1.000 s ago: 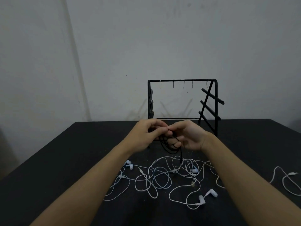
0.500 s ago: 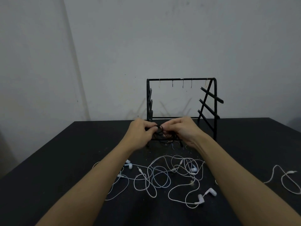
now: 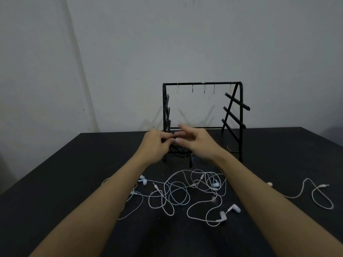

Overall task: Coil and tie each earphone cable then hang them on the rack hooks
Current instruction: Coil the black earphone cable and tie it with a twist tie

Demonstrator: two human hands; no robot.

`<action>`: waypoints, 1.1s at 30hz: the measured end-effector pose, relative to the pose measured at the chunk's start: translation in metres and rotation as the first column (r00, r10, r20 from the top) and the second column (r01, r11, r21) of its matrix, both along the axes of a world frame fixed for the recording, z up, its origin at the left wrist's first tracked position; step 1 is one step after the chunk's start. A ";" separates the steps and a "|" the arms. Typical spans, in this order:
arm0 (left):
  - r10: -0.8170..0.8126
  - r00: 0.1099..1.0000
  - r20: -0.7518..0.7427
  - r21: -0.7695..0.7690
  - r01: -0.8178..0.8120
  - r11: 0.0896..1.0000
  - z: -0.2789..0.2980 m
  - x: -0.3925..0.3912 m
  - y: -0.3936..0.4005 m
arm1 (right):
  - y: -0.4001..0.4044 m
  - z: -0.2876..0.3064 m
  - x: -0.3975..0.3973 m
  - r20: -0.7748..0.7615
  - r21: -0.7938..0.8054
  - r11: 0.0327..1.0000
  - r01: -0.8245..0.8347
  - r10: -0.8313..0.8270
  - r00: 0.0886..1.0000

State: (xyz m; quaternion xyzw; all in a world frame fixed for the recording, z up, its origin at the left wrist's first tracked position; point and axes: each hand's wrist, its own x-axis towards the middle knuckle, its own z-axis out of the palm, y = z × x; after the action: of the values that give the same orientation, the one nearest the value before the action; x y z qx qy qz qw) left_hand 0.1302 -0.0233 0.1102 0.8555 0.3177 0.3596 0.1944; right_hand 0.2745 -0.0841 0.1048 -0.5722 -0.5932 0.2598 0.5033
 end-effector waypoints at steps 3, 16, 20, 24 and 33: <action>-0.027 1.000 0.001 -0.011 0.027 1.000 0.005 0.001 -0.002 | -0.001 -0.004 -0.001 0.002 0.003 1.000 -0.024 0.024 1.000; 0.014 0.971 0.238 -0.269 0.052 0.962 0.005 0.009 0.002 | -0.022 0.015 -0.003 -0.133 -0.275 0.944 -0.180 0.148 0.980; 0.041 0.936 0.350 -0.405 0.112 0.907 0.001 0.013 0.007 | -0.022 0.007 -0.003 -0.220 -0.269 0.947 -0.176 0.118 0.968; 0.034 0.902 0.429 -0.447 0.180 0.876 0.000 0.011 0.008 | -0.018 0.005 0.003 -0.467 -0.309 0.914 -0.265 0.096 0.879; 0.117 0.881 0.459 -0.617 0.221 0.755 -0.008 0.008 0.002 | -0.011 0.009 -0.005 -0.497 -0.365 0.930 -0.049 -0.150 0.855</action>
State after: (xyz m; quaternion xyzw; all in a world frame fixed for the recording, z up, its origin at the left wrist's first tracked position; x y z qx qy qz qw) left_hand 0.1380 -0.0208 0.1020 0.6282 0.3412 0.4167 0.5616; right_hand 0.2690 -0.0952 0.1136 -0.5803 -0.3618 0.4957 0.5354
